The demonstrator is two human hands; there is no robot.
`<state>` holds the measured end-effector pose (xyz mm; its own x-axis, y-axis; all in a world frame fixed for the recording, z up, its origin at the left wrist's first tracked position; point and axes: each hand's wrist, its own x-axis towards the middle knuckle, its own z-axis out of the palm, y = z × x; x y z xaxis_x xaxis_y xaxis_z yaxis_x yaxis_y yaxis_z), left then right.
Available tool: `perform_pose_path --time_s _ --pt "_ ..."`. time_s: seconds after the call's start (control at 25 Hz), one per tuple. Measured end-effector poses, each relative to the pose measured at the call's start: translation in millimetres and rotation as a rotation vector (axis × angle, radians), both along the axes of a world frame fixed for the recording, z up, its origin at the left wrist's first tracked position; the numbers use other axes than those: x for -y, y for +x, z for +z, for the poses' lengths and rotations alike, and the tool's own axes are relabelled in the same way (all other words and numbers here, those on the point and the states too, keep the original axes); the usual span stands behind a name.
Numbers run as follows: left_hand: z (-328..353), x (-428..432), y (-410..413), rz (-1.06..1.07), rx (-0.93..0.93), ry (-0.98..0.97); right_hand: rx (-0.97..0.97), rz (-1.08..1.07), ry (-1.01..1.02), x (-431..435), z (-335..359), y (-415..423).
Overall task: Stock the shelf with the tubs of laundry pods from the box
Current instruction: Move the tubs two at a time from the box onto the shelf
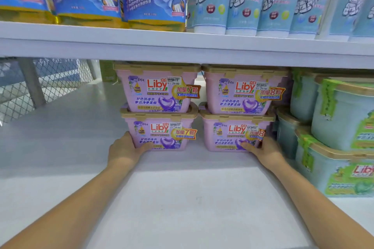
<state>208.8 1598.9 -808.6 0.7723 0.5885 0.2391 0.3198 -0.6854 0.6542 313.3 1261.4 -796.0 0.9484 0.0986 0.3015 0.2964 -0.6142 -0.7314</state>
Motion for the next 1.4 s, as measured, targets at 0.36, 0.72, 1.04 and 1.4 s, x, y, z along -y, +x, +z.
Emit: perform_pose_path --time_s 0.36,0.72,1.04,1.4 --pt "-2.2 9.1 6.2 0.015 -0.013 0.037 0.028 -0.039 0.037 3.8 -4.1 9.0" --pt "9.0 24.9 -47.0 -0.021 -0.033 0.250 -0.029 -0.177 0.184 15.5 -5.9 -51.6" --pt "7.4 24.7 -207.4 -0.214 0.065 0.408 0.248 0.035 -0.322 25.7 -27.7 -194.7" --pt "-65.8 16.4 -373.1 -0.126 -0.091 0.268 0.014 0.012 -0.435 56.9 -75.5 -331.5"
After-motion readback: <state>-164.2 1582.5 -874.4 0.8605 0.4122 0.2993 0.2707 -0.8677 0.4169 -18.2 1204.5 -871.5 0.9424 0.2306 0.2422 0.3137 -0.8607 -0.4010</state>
